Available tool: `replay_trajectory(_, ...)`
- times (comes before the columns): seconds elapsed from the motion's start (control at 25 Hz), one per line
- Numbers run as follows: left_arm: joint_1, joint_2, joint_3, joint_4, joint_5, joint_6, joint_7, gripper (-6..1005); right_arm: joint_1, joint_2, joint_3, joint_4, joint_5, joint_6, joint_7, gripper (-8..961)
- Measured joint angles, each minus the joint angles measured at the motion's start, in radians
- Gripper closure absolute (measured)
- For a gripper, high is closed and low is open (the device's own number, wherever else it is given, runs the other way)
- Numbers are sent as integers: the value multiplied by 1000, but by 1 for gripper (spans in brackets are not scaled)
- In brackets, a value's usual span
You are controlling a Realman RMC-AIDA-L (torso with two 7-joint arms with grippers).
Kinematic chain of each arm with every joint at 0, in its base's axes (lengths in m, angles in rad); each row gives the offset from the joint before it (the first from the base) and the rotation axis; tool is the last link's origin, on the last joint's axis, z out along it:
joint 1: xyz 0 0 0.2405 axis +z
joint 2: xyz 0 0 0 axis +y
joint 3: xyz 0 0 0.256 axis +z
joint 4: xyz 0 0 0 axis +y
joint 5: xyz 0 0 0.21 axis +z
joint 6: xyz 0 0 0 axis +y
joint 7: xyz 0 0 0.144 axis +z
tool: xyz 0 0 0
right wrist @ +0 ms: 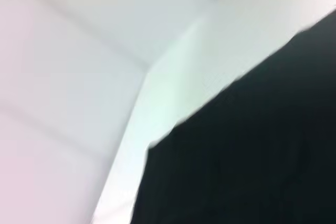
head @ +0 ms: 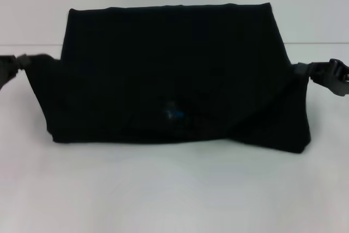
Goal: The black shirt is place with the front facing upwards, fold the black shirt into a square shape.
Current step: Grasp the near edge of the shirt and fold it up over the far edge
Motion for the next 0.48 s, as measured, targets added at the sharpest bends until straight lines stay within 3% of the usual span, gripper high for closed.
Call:
replay_trajectory(0.12, 1, -49, -3, -6, -76, -88, 75, 926, -12, 47, 2, 10, 81, 110, -77, 902)
replay_trajectory(0.24, -12, -81, -3, -10, -109, -149, 131, 925, -21, 82, 2, 15, 163, 176, -150, 902)
replay_trajectory(0.48, -37, -107, 2, -17, -162, -235, 189, 923, -14, 99, 4, 72, 283, 273, -268, 903)
